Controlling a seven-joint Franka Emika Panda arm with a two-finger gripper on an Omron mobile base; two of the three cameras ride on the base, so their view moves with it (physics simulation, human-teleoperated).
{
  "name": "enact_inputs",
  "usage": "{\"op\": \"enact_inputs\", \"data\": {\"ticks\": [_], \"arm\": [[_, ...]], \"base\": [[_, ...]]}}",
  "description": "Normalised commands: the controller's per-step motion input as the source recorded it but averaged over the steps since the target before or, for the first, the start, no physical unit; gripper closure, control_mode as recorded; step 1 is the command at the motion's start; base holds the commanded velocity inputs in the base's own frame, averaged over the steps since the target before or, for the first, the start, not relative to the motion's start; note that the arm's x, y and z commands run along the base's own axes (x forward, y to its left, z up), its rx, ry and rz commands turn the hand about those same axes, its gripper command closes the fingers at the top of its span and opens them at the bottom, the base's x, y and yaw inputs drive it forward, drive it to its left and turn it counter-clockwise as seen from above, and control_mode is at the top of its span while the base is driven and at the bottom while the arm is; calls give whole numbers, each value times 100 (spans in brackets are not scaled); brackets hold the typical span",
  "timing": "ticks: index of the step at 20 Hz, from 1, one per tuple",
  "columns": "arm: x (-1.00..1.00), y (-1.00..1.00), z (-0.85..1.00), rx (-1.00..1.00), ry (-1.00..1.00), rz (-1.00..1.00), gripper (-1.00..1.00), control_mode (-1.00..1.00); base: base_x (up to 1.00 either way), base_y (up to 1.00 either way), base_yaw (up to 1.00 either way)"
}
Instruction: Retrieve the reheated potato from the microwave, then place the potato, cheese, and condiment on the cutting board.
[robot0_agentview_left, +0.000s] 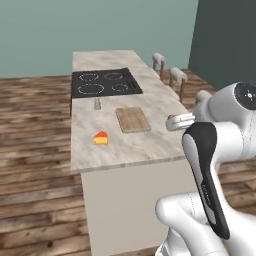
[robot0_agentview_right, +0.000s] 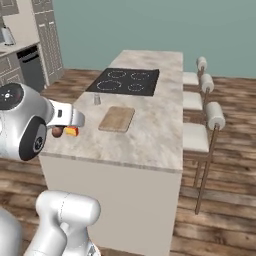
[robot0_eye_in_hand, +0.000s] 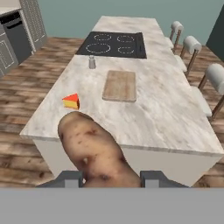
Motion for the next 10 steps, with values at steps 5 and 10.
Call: {"op": "enact_inputs", "data": {"ticks": [5,10], "arm": [[0,0,0,0,0,0,100,100],[0,0,0,0,0,0,100,100]], "base": [[74,2,4],[67,0,1]]}}
